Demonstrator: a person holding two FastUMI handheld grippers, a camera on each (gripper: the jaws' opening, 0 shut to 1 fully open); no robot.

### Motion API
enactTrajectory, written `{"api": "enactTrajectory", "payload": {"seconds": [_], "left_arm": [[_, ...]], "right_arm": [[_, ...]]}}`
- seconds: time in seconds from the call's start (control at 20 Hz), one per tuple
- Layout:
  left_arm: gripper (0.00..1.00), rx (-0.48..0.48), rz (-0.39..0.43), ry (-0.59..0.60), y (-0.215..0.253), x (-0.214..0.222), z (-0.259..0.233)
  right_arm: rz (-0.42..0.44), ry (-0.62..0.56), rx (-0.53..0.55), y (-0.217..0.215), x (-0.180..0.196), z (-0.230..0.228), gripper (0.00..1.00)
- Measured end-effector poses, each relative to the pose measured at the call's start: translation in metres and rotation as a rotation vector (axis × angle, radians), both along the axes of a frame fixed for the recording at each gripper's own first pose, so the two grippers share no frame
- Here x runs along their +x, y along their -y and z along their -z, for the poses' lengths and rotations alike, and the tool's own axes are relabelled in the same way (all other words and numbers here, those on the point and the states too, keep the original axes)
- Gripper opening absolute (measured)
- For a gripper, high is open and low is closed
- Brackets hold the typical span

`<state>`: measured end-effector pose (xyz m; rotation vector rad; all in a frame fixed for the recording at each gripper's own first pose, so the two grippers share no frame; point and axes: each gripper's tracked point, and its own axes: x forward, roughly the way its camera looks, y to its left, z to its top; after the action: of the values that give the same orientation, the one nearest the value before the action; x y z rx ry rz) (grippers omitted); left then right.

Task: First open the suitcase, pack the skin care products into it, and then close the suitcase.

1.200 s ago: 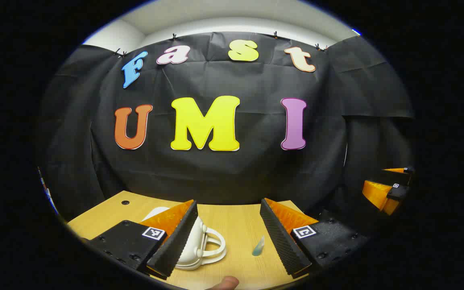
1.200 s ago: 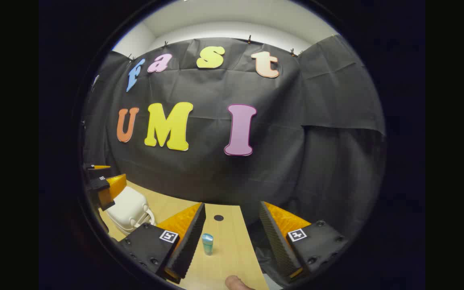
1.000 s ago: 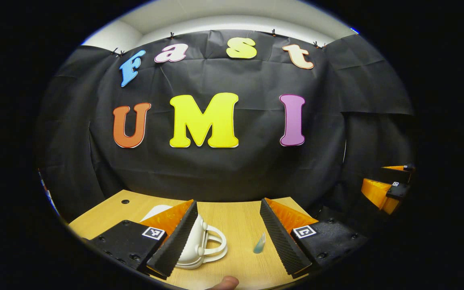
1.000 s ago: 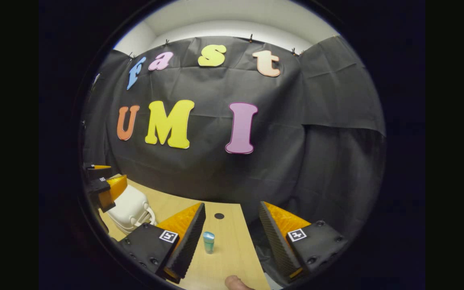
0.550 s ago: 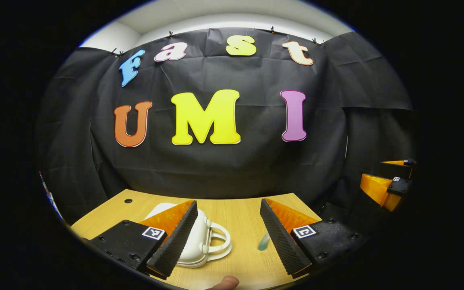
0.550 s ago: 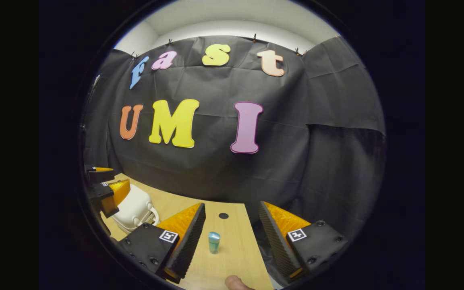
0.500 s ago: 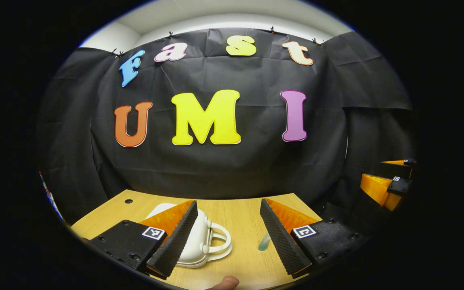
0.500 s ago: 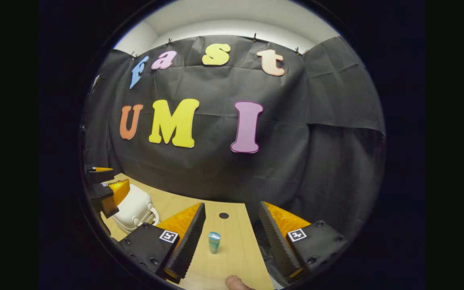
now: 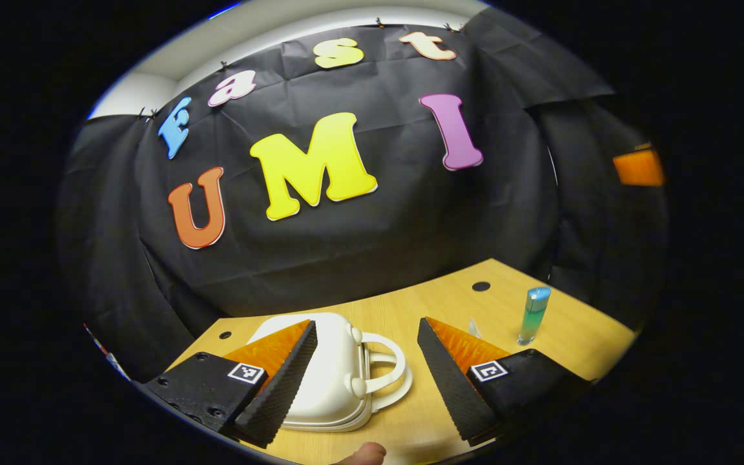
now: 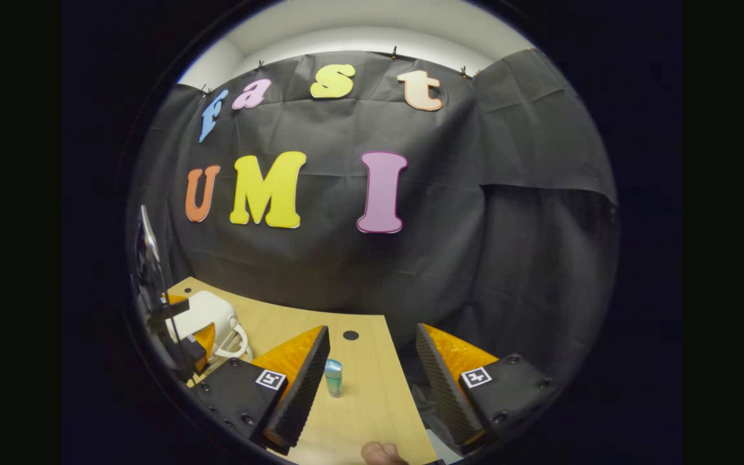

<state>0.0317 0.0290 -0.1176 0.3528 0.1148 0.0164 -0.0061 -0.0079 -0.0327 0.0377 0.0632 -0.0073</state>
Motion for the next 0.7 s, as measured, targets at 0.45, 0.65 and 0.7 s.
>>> {"api": "enactTrajectory", "payload": {"seconds": [0.45, 0.65, 0.7], "left_arm": [[0.97, 0.48, 0.082, -0.122, -0.006, 0.038, 0.102], [0.98, 0.656, 0.082, -0.137, -0.013, 0.049, 0.122], [0.97, 0.692, 0.064, -0.133, -0.016, 0.051, 0.119]], "right_arm": [[0.197, -0.045, 0.009, 0.038, -0.001, 0.015, 0.8], [0.198, -0.031, 0.016, 0.033, -0.008, 0.019, 0.8], [0.168, -0.026, -0.002, 0.027, -0.009, 0.022, 0.8]]}}
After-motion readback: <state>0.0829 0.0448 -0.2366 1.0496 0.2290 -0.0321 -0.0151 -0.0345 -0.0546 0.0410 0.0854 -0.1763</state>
